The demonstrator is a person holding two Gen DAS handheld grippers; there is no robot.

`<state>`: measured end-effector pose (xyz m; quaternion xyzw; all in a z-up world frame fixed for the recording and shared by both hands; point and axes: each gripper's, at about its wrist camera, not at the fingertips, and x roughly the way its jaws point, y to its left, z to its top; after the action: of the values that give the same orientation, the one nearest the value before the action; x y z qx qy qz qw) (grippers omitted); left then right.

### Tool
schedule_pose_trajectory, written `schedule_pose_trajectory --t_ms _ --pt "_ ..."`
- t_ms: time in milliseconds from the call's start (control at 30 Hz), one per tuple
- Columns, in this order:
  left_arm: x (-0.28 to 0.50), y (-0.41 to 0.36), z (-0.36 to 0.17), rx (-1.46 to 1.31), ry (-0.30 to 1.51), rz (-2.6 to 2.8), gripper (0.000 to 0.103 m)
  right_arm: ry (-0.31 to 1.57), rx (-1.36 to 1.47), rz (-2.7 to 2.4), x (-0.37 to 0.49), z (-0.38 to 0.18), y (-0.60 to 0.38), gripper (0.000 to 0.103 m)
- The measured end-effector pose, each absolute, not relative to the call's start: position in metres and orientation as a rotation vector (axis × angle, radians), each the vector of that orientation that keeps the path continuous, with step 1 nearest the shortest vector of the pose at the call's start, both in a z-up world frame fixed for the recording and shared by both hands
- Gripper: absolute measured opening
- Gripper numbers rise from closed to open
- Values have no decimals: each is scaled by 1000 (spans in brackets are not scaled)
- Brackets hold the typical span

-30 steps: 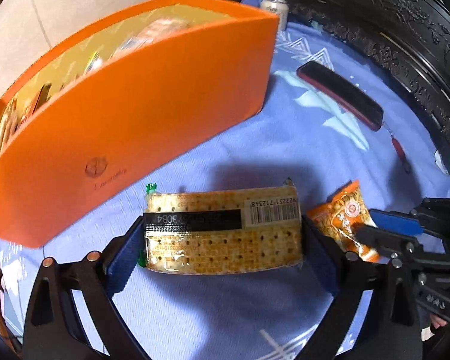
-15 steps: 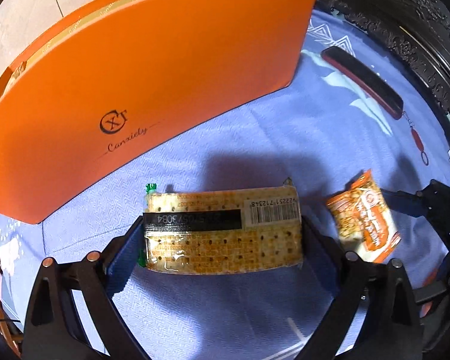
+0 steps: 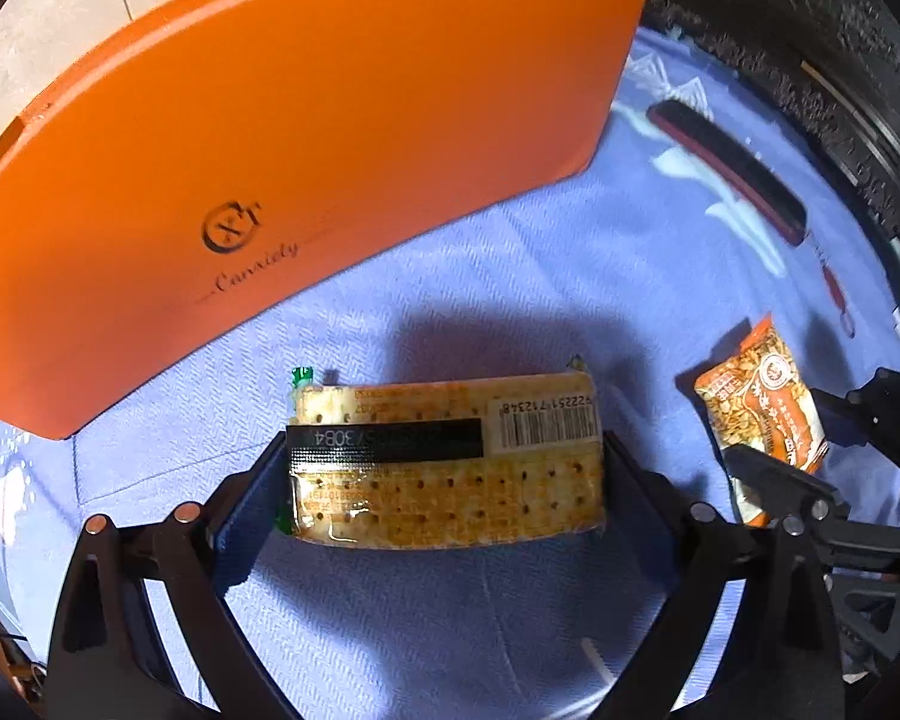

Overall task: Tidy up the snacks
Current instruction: 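Lift the cracker pack with the left tool while the right tool lifts the orange-printed bag, then carry both packs over the orange box and open both tools to drop them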

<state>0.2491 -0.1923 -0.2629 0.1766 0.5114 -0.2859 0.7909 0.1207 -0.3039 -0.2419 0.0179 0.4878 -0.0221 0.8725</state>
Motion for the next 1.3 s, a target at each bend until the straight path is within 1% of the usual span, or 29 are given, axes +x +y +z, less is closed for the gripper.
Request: schedule_pose_trajectory --t_ms 233,467,667,900,1000,1100,1233,1300 --pt "239 -180 -228 356 1048 -611 94 968 69 -63 108 -218 -309 32" --pt "235 -162 -163 284 954 -557 94 864 65 -34 108 -174 -307 32" --pt "241 -137 -108 225 865 -488 94 752 78 10 126 -124 -306 32" --pt "271 -119 -48 170 751 -417 94 625 93 73 179 -59 -304 32" --pt "299 -116 -35 140 736 -370 94 602 76 98 211 -43 -297 32" --pt "329 -116 -31 124 749 -333 94 617 83 113 243 -39 -294 32" --pt "360 -118 -39 137 769 -286 94 676 94 111 279 -52 -293 33" --pt "373 -118 -48 144 793 -263 95 714 98 116 292 -60 -292 35"
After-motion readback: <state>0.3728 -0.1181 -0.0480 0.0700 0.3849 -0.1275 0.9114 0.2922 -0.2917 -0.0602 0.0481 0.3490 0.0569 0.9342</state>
